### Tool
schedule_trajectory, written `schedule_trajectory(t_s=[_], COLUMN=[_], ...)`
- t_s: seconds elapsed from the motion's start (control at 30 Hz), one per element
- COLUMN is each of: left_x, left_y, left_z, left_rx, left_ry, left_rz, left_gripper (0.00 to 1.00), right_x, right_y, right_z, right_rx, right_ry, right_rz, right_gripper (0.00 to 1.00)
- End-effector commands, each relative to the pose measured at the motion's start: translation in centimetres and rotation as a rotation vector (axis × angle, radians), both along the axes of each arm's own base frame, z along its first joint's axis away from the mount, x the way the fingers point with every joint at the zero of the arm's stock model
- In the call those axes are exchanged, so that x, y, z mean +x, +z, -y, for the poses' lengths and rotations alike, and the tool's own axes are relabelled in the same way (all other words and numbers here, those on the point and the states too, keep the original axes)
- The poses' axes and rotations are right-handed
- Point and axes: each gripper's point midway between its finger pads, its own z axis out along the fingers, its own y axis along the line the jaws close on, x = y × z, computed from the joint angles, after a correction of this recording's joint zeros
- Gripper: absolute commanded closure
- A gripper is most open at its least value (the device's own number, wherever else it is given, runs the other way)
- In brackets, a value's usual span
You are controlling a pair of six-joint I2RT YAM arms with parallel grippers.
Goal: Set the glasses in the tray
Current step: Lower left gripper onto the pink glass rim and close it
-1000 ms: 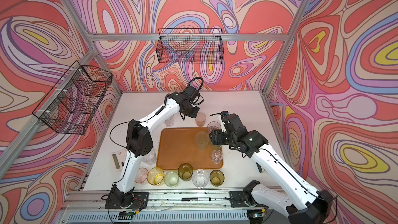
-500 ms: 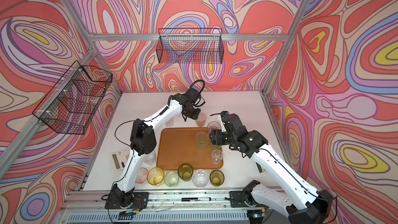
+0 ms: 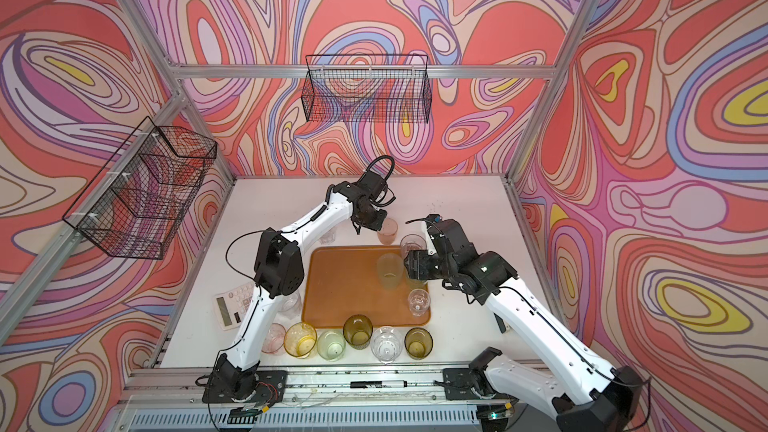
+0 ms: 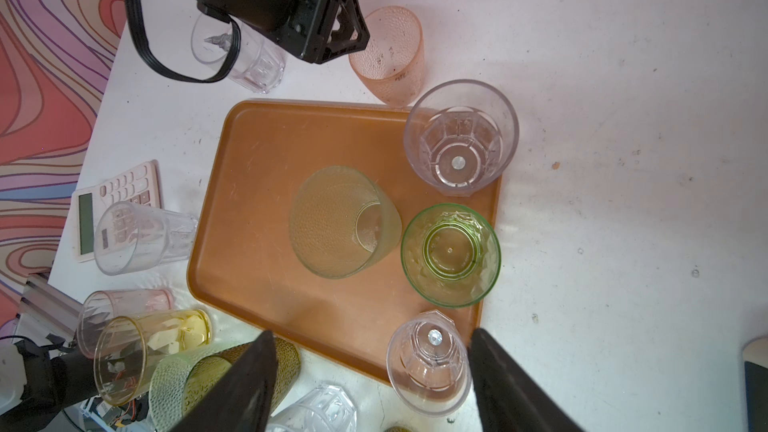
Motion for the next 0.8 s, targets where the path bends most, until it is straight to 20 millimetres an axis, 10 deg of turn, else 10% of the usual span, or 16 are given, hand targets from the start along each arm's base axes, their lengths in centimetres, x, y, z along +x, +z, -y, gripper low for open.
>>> schedule_trajectory(t_s=[0.0, 0.77], left_x=[0.62, 0.78], left_y=[-0.2, 0.57], left_z=[0.24, 0.23], left_rx=[-0.013, -0.018], left_ry=[0.002, 0.005], left_rz=[0.002, 0.016], left_gripper=[0.75, 0.93], right_x=[-0.15, -0.29], right_y=[-0.2, -0.53], right_z=[0.24, 0.33], right_rx=[-0.012, -0.014], right_ry=[0.002, 0.001], right_rz=[-0.004, -0.009], right_gripper=[0.24, 0.24])
